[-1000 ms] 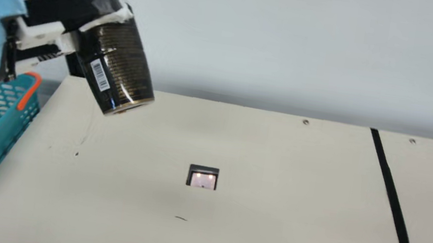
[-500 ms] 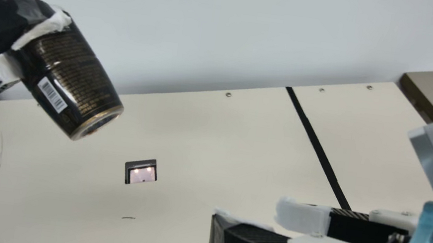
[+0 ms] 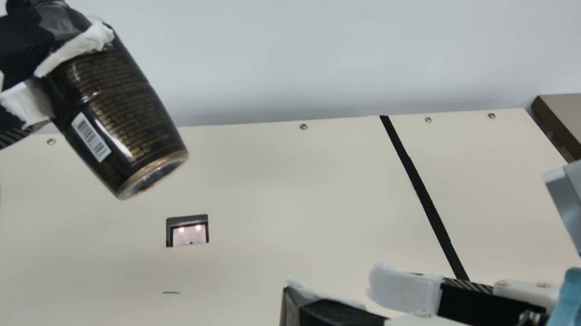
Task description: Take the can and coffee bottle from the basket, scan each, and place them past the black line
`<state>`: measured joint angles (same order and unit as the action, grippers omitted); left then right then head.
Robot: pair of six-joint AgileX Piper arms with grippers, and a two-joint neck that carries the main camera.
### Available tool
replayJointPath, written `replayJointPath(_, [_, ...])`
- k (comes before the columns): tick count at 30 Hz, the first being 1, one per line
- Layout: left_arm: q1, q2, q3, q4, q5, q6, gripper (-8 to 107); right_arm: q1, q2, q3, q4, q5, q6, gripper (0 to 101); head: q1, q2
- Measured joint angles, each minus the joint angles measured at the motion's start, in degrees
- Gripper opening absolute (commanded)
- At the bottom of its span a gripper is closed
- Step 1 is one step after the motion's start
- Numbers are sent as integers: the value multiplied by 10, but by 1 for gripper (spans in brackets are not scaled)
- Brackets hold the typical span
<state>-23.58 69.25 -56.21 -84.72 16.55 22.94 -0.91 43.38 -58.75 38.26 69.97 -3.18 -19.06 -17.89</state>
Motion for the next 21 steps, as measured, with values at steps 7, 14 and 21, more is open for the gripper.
replayJointPath(7, [-3,-2,-3,3,2,-26,10,0,0,0,0,0,0,101,0,0])
replayJointPath(14, [-52,-14,1,-55,-16,-39,10,0,0,0,0,0,0,101,0,0])
replayJointPath(21, [-123,-19,-7,-134,-56,-11,10,0,0,0,0,0,0,101,0,0])
